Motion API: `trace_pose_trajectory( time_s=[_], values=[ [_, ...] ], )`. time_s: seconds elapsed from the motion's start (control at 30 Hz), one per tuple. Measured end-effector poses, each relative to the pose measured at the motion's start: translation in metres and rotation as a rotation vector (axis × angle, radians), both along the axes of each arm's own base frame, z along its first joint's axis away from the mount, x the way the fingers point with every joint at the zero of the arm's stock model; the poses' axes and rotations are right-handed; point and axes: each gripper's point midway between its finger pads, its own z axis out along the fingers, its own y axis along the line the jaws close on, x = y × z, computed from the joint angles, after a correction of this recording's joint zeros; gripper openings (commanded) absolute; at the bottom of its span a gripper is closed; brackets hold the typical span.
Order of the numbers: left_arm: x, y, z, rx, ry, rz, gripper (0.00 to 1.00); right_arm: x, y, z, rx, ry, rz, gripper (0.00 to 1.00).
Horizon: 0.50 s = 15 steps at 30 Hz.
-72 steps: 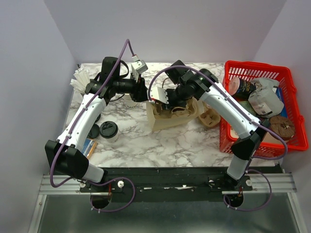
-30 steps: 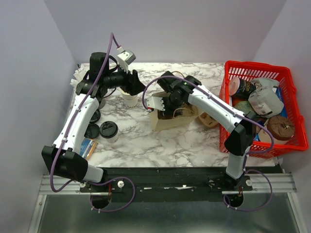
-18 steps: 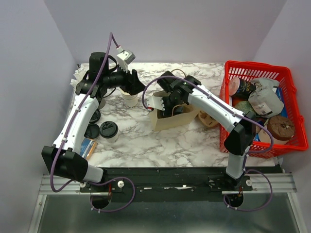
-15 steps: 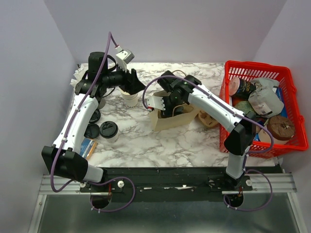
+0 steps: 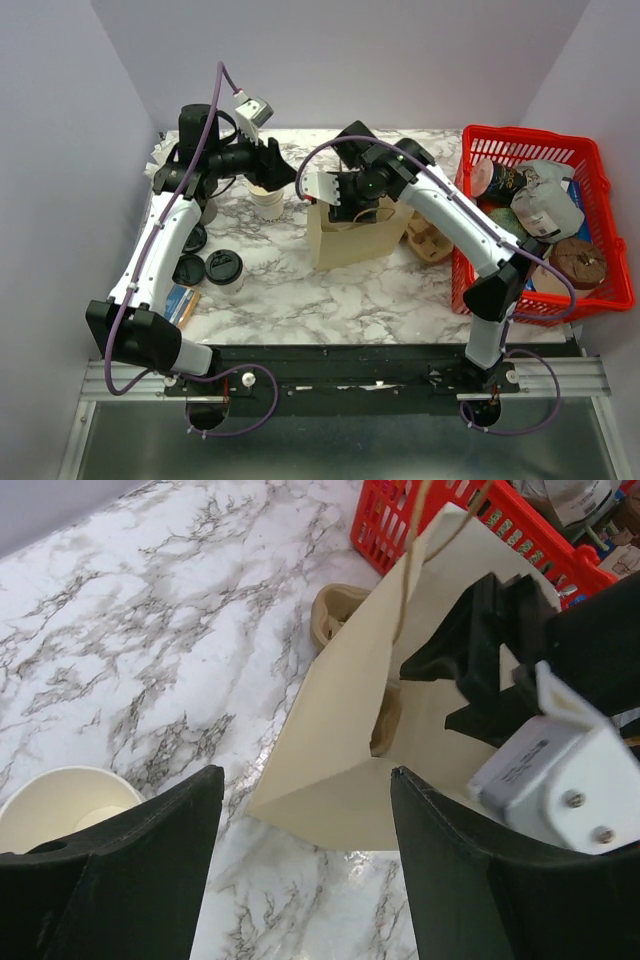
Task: Pack the takeout coffee
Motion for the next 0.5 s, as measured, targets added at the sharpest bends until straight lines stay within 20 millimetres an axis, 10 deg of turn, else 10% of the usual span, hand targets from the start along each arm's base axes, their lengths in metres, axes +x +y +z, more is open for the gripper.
trace_pose_trajectory(
  time_s=[0.5],
  values=[
    [-0.013,-0.037,0.028,-0.030,-0.102,-0.246,0.78,-0.015,-0.019,0.151,0.505,-0.285,-0.173,0.68]
  ],
)
